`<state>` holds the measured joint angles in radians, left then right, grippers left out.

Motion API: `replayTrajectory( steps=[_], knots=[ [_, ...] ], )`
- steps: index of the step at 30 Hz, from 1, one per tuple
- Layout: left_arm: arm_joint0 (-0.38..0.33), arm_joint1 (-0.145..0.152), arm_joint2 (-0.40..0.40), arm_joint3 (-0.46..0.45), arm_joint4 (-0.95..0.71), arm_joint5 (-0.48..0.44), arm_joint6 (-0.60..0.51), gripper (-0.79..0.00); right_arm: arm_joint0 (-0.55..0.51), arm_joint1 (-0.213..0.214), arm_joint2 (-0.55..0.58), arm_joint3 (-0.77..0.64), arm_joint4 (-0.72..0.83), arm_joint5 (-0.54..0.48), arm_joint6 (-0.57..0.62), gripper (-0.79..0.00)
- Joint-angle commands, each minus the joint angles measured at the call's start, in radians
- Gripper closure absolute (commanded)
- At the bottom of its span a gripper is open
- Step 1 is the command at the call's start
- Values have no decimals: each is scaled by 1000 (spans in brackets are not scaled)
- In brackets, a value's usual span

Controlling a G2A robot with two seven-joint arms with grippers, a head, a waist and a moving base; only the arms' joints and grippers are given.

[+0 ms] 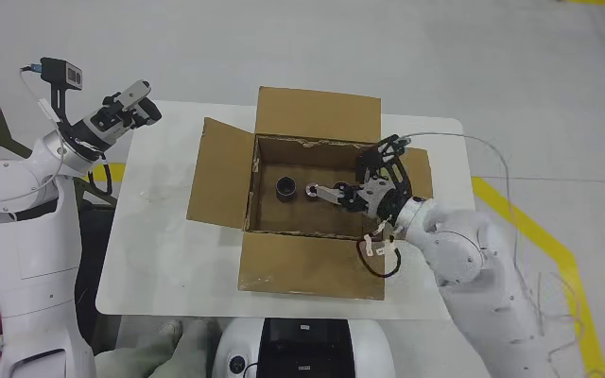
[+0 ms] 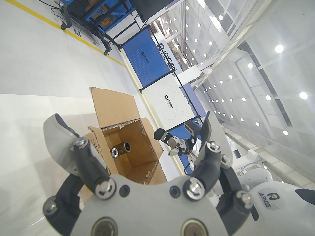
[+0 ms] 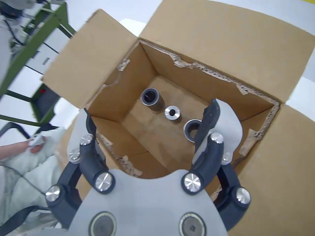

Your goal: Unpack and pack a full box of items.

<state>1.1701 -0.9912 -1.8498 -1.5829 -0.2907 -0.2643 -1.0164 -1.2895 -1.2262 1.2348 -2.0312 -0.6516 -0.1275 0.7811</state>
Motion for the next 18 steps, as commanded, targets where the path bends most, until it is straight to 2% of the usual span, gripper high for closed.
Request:
replayTrajectory(
  steps=[1, 6, 12, 18],
  knots=[
    [0, 0, 0, 0, 0, 0, 0, -785, -26, 5, 55, 3, 122, -35, -6, -785],
    [0, 0, 0, 0, 0, 0, 0, -785, -88, 18, 180, 20, 248, -52, -11, -785],
    [0, 0, 0, 0, 0, 0, 0, -785, -148, 31, 305, 47, 371, -9, 15, -785],
    [0, 0, 0, 0, 0, 0, 0, -785, -201, 44, 436, 66, 431, -3, -5, -785]
  ],
)
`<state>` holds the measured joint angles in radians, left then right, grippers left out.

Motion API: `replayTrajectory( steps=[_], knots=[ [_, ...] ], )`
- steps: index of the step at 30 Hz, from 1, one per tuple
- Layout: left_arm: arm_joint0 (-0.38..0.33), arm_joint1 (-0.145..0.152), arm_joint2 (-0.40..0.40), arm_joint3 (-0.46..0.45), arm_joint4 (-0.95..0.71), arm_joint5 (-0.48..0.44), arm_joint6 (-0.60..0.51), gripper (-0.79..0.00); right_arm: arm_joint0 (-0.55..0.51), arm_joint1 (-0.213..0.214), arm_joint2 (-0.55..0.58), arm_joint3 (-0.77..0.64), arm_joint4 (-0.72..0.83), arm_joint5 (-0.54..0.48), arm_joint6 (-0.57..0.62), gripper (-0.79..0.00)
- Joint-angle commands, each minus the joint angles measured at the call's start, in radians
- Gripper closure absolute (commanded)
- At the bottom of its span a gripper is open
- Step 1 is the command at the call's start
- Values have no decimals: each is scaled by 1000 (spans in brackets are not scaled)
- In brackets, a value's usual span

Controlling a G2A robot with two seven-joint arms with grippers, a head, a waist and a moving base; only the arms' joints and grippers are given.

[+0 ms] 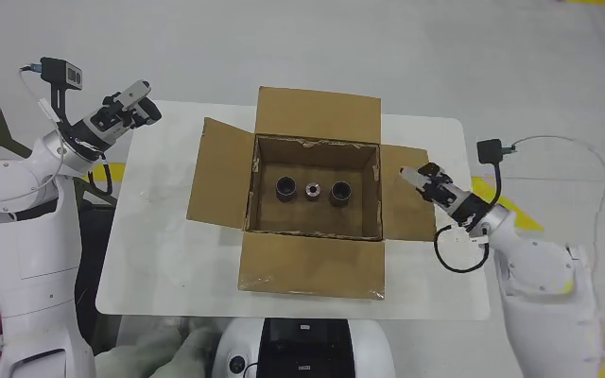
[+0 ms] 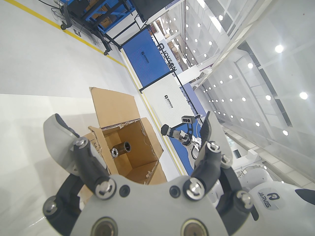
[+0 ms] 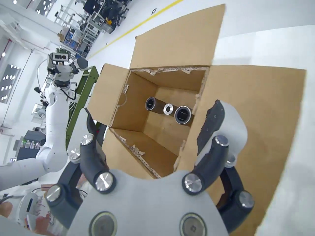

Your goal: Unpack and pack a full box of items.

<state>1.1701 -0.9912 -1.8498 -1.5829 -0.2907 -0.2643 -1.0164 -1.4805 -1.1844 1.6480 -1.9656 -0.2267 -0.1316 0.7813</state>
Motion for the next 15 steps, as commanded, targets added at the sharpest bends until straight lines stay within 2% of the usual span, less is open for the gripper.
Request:
replayTrajectory(
  steps=[1, 7, 15],
  knots=[
    [0, 0, 0, 0, 0, 0, 0, -785, -21, 4, 43, 1, 12, 2, -10, -785],
    [0, 0, 0, 0, 0, 0, 0, -785, -64, 14, 122, 0, 4, 25, -10, -785],
    [0, 0, 0, 0, 0, 0, 0, -785, -75, 21, 136, 72, 37, 30, -8, -785]
  ],
)
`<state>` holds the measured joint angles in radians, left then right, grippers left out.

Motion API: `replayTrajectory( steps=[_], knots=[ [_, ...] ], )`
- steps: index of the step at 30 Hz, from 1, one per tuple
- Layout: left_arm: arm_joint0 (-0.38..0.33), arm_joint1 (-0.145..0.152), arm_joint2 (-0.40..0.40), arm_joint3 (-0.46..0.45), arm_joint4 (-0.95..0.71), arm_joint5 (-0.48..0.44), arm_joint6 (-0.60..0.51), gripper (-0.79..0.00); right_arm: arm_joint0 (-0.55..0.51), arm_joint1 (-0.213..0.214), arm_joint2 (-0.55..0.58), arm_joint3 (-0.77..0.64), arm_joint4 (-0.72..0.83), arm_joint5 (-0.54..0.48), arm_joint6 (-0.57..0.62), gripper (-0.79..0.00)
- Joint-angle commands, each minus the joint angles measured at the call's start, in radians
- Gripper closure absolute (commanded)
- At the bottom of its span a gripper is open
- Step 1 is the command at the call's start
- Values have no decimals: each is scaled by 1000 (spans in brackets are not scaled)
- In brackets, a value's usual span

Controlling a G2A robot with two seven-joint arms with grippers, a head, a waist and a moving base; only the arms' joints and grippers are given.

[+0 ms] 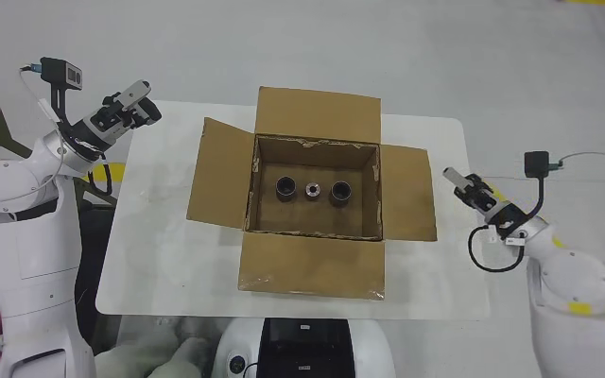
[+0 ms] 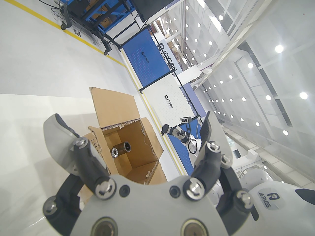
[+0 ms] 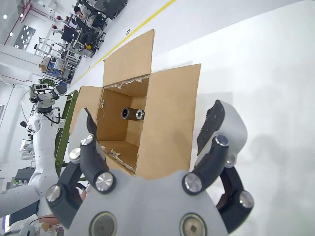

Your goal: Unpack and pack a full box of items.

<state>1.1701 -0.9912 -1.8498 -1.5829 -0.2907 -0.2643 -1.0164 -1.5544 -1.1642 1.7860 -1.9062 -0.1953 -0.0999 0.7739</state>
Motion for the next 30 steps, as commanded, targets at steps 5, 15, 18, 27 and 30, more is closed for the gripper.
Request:
replayTrajectory(
  steps=[5, 15, 18, 27, 30],
  knots=[
    [0, 0, 0, 0, 0, 0, 0, -785, 2, 3, -11, 80, 22, -4, -3, -785],
    [0, 0, 0, 0, 0, 0, 0, -785, 1, 8, -64, 136, 54, -21, 35, -785],
    [0, 0, 0, 0, 0, 0, 0, -785, 5, 9, -83, 140, 76, -28, 48, -785],
    [0, 0, 0, 0, 0, 0, 0, -785, 1, 11, -116, 112, 156, -28, 54, -785],
    [0, 0, 0, 0, 0, 0, 0, -785, -3, 13, -105, 94, 191, -33, 51, -785]
  ],
)
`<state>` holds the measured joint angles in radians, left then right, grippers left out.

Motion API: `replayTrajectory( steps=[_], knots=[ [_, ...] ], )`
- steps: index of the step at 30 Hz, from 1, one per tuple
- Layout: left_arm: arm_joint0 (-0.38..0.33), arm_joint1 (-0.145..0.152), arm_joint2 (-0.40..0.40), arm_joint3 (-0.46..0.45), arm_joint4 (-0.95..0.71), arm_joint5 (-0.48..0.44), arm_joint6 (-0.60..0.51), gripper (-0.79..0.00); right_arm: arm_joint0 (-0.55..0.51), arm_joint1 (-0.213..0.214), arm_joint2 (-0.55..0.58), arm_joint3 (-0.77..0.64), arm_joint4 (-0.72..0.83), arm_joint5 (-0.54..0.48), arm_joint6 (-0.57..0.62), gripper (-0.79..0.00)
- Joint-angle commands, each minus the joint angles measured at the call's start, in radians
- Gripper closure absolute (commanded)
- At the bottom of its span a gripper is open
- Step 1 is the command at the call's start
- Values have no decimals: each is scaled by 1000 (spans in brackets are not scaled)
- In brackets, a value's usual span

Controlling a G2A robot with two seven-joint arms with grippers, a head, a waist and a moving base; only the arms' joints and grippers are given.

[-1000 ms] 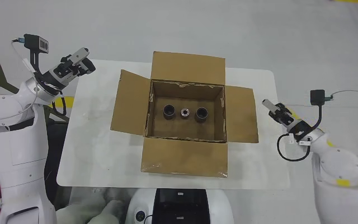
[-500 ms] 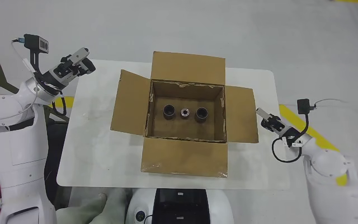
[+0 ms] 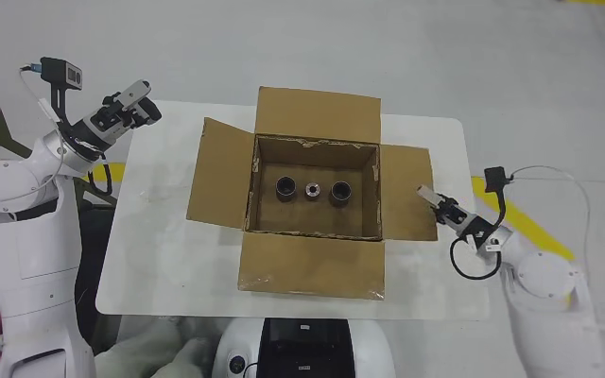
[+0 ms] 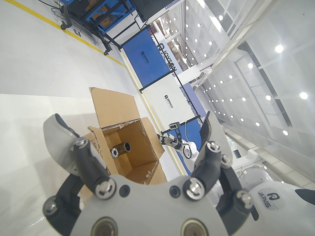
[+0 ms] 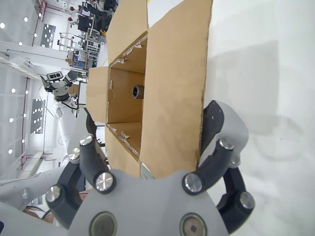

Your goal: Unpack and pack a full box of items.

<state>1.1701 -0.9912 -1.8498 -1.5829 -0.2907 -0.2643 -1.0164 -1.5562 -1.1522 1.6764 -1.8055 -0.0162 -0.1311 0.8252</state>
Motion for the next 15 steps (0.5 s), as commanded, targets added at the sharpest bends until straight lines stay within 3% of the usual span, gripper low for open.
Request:
replayTrajectory(
  steps=[1, 15],
  knots=[
    [0, 0, 0, 0, 0, 0, 0, -785, -4, 2, 11, -16, 17, -2, 0, -785],
    [0, 0, 0, 0, 0, 0, 0, -785, 13, 13, 15, -148, 97, -30, 25, -785]
  ],
)
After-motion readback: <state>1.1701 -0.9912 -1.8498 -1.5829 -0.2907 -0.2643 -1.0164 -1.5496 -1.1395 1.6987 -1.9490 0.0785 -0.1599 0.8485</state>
